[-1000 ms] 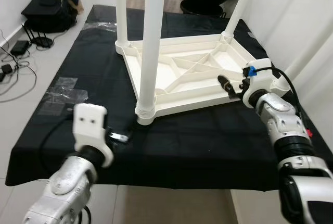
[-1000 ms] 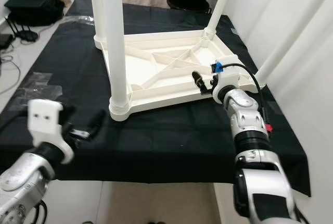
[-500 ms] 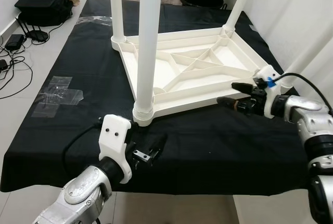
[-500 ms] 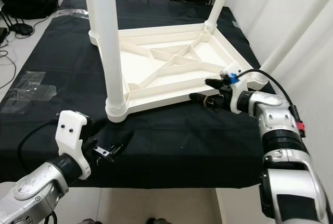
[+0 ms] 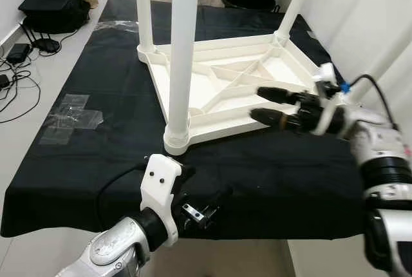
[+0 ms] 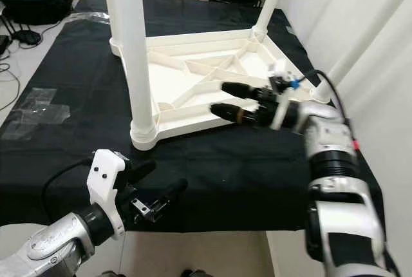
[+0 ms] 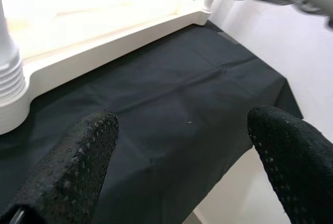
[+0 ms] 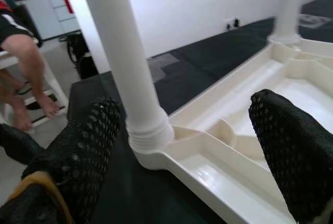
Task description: Building children table
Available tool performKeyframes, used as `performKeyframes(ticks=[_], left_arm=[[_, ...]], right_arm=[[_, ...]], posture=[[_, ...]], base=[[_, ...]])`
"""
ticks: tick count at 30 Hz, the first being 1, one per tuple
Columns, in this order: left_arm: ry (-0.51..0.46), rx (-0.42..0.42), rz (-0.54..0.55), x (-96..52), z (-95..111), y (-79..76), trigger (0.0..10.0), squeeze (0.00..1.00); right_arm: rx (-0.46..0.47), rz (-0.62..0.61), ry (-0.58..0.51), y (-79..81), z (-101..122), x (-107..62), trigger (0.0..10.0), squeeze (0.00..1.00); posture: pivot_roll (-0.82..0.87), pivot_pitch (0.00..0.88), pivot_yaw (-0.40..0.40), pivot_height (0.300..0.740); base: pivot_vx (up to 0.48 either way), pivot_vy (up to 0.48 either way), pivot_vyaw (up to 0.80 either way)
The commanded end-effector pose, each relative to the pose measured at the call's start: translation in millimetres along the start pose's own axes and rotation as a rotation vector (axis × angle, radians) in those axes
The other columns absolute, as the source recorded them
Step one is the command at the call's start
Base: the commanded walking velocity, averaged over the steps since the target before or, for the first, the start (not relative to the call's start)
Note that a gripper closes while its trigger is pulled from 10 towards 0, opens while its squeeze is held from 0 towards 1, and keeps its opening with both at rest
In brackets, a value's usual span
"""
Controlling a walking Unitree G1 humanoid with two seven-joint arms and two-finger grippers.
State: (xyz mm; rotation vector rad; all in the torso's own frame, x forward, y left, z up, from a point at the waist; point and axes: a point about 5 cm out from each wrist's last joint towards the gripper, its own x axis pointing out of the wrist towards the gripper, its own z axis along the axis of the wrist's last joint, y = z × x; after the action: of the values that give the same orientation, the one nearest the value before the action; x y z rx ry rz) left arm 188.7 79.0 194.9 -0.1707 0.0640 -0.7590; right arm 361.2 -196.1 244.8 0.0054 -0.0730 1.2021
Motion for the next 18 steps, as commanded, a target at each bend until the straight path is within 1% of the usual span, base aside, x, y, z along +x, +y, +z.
performKeyframes(ticks=[1, 2, 5, 10, 13, 15, 16, 17, 18], left_arm=[[0.007, -0.007, -0.031, 0.1, -1, -4.8, 10.0, 0.0], [0.007, -0.007, -0.031, 0.1, -1, -4.8, 10.0, 0.0], [0.004, 0.0, -0.032, 0.4, 0, -4.8, 10.0, 0.0], [0.001, 0.002, -0.035, 0.6, 1, -4.8, 10.0, 0.0], [-0.003, 0.008, -0.037, 1.2, 2, -4.6, 10.0, 0.0], [-0.003, 0.008, -0.037, 1.2, 2, -4.6, 10.0, 0.0], [-0.004, 0.009, -0.039, 1.4, 2, -4.7, 10.0, 0.0], [-0.004, 0.009, -0.039, 1.4, 2, -4.7, 10.0, 0.0], [-0.007, 0.008, -0.041, 1.6, 3, -4.9, 10.0, 0.0]], right_arm=[[-0.032, 0.024, -0.033, 2.4, 8, 5.1, 10.0, 0.0], [-0.032, 0.024, -0.033, 2.4, 8, 5.1, 10.0, 0.0], [-0.04, 0.098, -0.067, 10.3, 9, 23.2, 10.0, 0.0], [-0.035, 0.128, -0.09, 13.0, 11, 29.7, 10.0, 0.0], [-0.018, 0.169, -0.13, 17.1, 13, 38.0, 10.0, 0.0], [-0.018, 0.169, -0.13, 17.1, 13, 38.0, 10.0, 0.0], [-0.017, 0.169, -0.141, 18.2, 14, 42.7, 10.0, 0.0], [-0.017, 0.169, -0.141, 18.2, 14, 42.7, 10.0, 0.0], [-0.017, 0.163, -0.152, 19.2, 15, 49.3, 10.0, 0.0]], posture=[[0.07, 0.182, -0.119, 0.74], [0.07, 0.182, -0.119, 0.74], [0.07, 0.174, -0.12, 0.74], [0.07, 0.172, -0.122, 0.74], [0.08, 0.171, -0.121, 0.74], [0.08, 0.171, -0.121, 0.74], [0.08, 0.174, -0.12, 0.74], [0.08, 0.174, -0.12, 0.74], [0.08, 0.173, -0.119, 0.74]], base=[[0.0, 0.0, 0.0], [0.0, 0.0, 0.0], [0.0, 0.0, 0.0], [0.0, 0.0, 0.0], [0.0, 0.0, 0.0], [0.0, 0.0, 0.0], [0.0, 0.0, 0.0], [0.0, 0.0, 0.0], [0.0, 0.0, 0.0]])
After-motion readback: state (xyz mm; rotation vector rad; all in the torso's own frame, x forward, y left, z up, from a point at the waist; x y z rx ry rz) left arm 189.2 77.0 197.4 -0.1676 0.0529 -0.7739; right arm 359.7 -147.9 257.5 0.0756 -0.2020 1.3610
